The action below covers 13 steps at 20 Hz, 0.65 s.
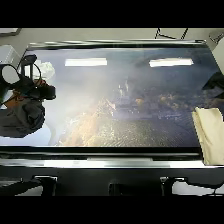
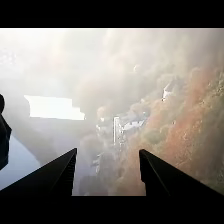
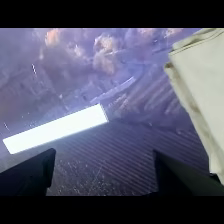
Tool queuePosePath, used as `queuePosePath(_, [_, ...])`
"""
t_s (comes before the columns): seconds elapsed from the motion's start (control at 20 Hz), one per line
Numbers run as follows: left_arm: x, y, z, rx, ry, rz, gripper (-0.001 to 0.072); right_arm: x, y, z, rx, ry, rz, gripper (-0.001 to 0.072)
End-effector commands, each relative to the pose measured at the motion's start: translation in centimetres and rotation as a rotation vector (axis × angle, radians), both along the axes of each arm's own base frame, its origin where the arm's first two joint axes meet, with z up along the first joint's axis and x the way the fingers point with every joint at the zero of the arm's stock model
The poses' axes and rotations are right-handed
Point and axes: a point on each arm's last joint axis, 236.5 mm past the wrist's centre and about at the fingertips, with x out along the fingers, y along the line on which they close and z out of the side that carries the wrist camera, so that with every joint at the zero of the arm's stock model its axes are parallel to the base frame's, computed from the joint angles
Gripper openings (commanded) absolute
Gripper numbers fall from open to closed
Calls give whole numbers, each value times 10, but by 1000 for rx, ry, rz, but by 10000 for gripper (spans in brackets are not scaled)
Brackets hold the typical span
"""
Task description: Fold the clothes and pants, and hang the long-sleeved shirts on hangers.
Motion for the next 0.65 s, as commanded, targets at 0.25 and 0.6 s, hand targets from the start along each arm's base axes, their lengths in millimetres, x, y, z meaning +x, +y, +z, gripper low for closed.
queuePosePath(0.25, [-9,-8,-13,2,46,-48,430,-1,35,-10,6,71,89,717])
queuePosePath(0.6, [-9,-8,-13,3,46,-48,430,-1,34,-10,5,71,88,717])
